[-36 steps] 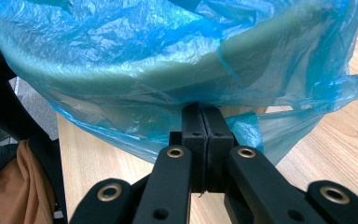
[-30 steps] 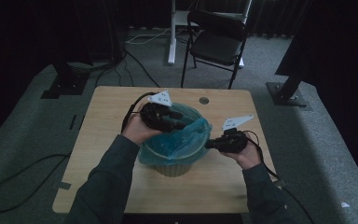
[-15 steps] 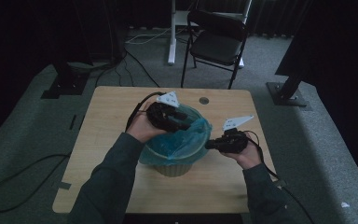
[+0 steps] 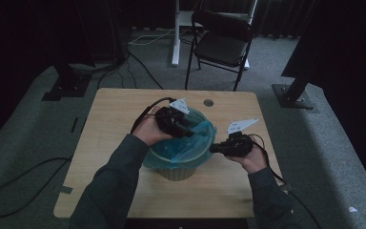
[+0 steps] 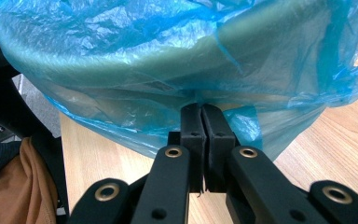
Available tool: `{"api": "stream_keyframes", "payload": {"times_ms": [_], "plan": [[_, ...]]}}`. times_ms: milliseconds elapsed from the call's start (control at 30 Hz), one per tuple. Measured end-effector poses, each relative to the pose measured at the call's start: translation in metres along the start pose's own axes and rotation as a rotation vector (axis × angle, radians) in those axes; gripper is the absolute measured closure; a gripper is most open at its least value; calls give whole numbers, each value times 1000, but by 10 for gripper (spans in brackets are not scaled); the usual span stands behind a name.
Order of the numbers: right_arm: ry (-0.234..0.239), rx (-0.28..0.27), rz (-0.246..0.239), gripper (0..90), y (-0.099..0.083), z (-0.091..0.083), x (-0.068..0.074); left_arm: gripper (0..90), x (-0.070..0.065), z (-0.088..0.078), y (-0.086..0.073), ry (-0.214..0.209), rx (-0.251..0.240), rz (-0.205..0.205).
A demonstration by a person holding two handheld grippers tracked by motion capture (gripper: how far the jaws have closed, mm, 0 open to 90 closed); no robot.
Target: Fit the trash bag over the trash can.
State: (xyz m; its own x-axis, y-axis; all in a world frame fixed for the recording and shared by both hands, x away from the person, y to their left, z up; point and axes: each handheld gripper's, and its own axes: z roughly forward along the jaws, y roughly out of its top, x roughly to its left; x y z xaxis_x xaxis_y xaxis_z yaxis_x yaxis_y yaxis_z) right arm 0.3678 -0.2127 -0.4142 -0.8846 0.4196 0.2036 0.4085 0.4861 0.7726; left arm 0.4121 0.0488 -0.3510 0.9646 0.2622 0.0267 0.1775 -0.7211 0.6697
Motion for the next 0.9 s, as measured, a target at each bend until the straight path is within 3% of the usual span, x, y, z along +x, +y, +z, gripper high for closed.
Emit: {"api": "stream_keyframes", "payload": {"times_ms": [600,900], "plan": [[1,-1,6,885,-1,-1,0,547,-1,17,3,35,97,23],[0,-7,4,885,-1,-3,0,551,0,3,4,17,28,12]]}}
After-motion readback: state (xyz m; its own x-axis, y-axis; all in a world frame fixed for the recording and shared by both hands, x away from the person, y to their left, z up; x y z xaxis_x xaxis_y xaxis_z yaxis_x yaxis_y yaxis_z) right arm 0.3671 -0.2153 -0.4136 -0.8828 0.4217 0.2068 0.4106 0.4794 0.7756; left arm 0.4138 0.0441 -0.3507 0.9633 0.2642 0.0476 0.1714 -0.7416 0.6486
